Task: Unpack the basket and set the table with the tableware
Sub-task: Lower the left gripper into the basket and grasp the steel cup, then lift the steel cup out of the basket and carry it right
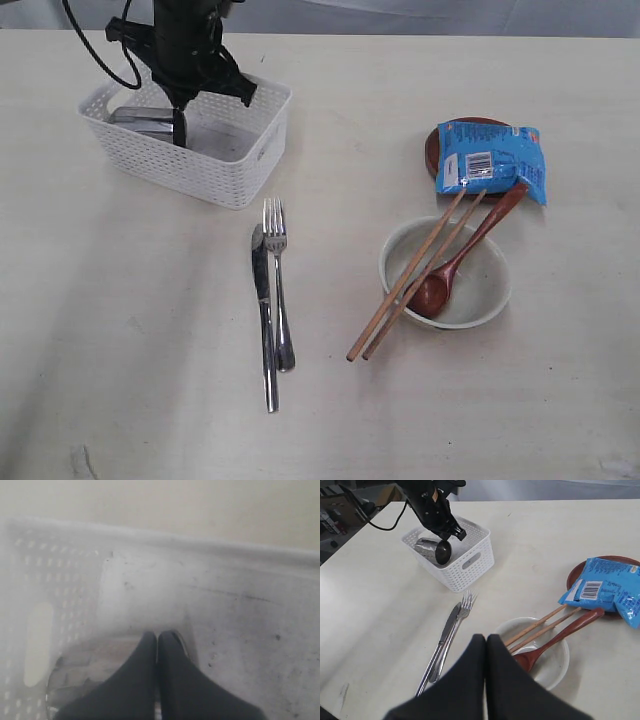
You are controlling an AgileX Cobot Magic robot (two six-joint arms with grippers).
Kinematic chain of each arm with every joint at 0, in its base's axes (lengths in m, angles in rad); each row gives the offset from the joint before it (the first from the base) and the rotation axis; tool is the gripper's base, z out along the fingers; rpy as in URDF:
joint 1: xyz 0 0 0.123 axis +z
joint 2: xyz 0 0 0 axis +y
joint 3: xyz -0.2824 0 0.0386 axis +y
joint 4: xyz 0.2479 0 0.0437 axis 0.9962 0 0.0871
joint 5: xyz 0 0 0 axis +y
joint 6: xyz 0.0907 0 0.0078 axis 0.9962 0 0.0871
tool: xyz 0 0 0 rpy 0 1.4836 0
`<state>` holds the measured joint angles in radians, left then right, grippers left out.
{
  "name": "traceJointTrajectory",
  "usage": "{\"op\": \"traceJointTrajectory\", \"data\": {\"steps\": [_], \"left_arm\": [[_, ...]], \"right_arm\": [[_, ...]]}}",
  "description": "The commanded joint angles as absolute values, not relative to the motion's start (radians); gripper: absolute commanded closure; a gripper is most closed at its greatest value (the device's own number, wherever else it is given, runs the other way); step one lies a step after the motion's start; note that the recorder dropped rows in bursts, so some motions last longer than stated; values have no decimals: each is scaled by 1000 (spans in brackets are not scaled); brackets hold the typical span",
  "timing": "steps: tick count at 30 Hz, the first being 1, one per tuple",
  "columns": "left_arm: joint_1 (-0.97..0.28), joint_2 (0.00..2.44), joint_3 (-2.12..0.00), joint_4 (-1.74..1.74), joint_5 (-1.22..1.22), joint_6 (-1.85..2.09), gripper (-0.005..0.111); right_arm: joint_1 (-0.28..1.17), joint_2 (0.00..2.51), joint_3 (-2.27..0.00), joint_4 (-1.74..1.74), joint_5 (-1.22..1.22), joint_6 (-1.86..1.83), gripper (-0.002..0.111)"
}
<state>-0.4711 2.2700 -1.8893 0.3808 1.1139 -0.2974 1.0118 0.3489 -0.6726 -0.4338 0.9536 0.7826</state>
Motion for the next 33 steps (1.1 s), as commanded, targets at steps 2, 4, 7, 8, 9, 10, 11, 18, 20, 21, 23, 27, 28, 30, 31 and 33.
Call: {"op": "traceJointTrajectory", "data": {"steps": [2, 4, 7, 8, 9, 10, 11, 18, 20, 21, 23, 27, 28, 30, 31, 33], "left_arm": [[-471, 2264, -1892, 336, 1139, -241, 107], [-471, 2257, -1892, 316, 1139, -224, 107], [-471, 2240, -1892, 299, 1147, -201, 107], [-471, 2233, -1892, 299, 1147, -195, 107], [-471, 2225, -1892, 299, 1147, -185, 107], [-471, 2216, -1892, 299, 1142, -183, 107], [-471, 2207, -1892, 299, 1137, -180, 107], [-471, 2179, -1892, 316, 1221, -80, 88], [-474, 2181, -1892, 316, 1221, -85, 64], [-481, 2181, -1892, 318, 1221, -91, 54], [-503, 2183, -1892, 335, 1221, -109, 52], [-567, 2212, -1892, 515, 1221, -135, 58], [-583, 2225, -1892, 569, 1221, -158, 58], [-585, 2251, -1892, 603, 1221, -191, 56], [-585, 2267, -1892, 603, 1221, -196, 55], [-585, 2287, -1892, 603, 1221, -196, 55]], "right_arm": [[1016, 349, -671, -436, 956, 770, 109], [1016, 349, -671, -436, 956, 770, 109], [1016, 349, -671, -436, 956, 770, 109], [1016, 349, -671, -436, 956, 770, 109], [1016, 349, -671, -436, 956, 770, 109], [1016, 349, -671, -436, 956, 770, 109], [1016, 349, -671, -434, 956, 770, 109], [1016, 349, -671, -431, 956, 770, 109], [1016, 349, -671, -429, 956, 767, 109], [1016, 349, -671, -427, 956, 762, 109], [1016, 349, -671, -418, 956, 750, 109], [1016, 349, -671, -416, 956, 743, 109], [1016, 349, -671, -416, 956, 743, 109], [1016, 349, -671, -416, 956, 743, 109], [1016, 349, -671, -416, 956, 743, 109], [1016, 348, -671, -416, 956, 739, 109]]}}
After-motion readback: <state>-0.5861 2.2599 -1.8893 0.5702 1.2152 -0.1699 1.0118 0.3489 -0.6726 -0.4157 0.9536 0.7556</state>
